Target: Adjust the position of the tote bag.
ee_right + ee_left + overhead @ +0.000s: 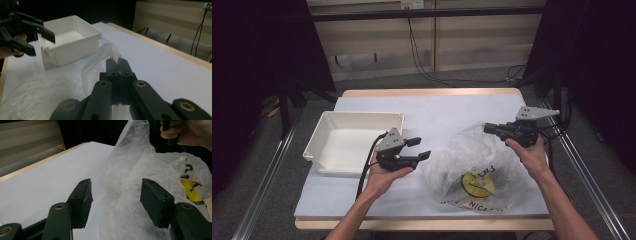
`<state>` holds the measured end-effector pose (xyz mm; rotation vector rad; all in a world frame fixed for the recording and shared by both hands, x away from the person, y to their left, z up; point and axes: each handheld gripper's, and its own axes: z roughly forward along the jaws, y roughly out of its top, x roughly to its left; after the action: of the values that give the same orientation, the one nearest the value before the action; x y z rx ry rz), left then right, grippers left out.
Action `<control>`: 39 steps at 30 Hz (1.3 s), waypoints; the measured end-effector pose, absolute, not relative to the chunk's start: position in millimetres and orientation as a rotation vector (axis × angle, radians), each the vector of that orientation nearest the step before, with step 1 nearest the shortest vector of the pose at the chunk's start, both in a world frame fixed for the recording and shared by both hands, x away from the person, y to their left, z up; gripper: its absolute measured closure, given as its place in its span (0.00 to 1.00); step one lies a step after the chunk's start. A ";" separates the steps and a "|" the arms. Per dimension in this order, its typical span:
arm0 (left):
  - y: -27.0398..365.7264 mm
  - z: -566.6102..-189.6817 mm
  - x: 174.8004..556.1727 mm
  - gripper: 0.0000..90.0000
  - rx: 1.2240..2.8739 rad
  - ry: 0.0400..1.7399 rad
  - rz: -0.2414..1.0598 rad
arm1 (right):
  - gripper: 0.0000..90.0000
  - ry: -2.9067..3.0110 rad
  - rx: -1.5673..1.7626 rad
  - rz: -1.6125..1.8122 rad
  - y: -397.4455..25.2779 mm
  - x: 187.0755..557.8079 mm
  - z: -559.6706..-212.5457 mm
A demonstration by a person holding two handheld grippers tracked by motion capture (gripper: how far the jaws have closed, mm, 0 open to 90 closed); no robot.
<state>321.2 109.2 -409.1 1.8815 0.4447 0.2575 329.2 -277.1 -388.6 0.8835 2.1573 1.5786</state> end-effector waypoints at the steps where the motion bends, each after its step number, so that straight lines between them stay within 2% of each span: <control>1: 106.4 -408.7 321.4 0.47 1.882 0.439 0.255 | 1.00 2.143 0.877 1.602 -277.1 329.5 -385.6; 21: 59.3 -387.2 323.0 0.43 1.828 0.307 0.201 | 1.00 2.129 0.713 1.768 -244.0 313.3 -354.4; 28: 48.7 -376.9 327.1 0.36 1.804 0.283 0.201 | 1.00 2.136 0.655 1.785 -228.7 308.4 -341.5; 32: 38.7 -381.0 333.3 0.28 1.808 0.282 0.177 | 1.00 2.134 0.647 1.797 -224.3 310.1 -336.6; 34: 32.0 -385.3 335.1 0.20 1.809 0.288 0.167 | 1.00 2.142 0.637 1.790 -221.5 309.7 -334.4; 39: 13.6 -390.2 336.5 0.18 1.843 0.247 0.170 | 1.00 2.151 0.634 1.791 -218.1 311.0 -335.0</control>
<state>336.5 13.6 -390.2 1.8433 0.2467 0.1698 311.0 -218.1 -335.0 0.6341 2.1512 1.7913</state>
